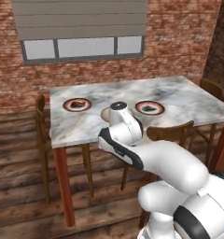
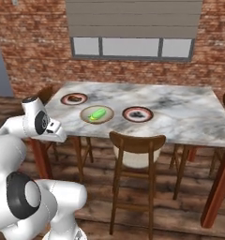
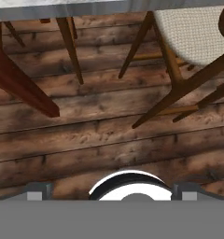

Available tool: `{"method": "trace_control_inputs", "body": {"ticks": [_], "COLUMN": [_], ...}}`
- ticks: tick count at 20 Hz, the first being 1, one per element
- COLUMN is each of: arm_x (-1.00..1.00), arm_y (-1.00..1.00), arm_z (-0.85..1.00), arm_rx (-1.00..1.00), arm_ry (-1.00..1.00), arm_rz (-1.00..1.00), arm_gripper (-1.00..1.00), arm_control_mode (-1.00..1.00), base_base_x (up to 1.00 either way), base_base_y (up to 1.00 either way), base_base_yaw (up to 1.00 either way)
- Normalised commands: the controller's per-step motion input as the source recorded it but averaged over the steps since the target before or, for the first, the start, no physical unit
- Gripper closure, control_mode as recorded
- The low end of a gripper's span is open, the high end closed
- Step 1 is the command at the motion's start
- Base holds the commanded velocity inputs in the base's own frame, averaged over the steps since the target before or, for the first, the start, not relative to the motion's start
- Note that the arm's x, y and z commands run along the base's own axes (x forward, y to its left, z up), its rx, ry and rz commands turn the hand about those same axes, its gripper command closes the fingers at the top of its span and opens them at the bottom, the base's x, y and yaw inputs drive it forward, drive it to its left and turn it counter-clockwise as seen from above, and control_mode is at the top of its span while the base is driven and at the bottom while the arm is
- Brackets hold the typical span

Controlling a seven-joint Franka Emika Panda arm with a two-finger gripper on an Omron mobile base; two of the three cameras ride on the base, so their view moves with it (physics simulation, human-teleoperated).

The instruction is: Pick the chicken drumstick and corn from their plates and place them in the bowl. Then put the bowl in the fridge.

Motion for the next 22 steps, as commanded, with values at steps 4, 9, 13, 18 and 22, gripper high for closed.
{"method": "trace_control_inputs", "body": {"ticks": [4, 9, 13, 18, 22], "arm_x": [0.00, 0.00, 0.00, 0.00, 0.00], "arm_y": [0.00, 0.00, 0.00, 0.00, 0.00], "arm_z": [0.00, 0.00, 0.00, 0.00, 0.00], "arm_rx": [0.00, 0.00, 0.00, 0.00, 0.00], "arm_ry": [0.00, 0.00, 0.00, 0.00, 0.00], "arm_rz": [0.00, 0.00, 0.00, 0.00, 0.00], "arm_gripper": [-1.00, -1.00, -1.00, -1.00, -1.00], "arm_control_mode": [1.00, 1.00, 1.00, 1.00, 1.00], "base_base_x": [-0.25, -0.12, -0.07, -0.15, -0.23], "base_base_y": [0.52, 0.41, 0.39, 0.53, 0.69], "base_base_yaw": [-0.41, -0.59, -0.62, -0.44, -0.24]}}
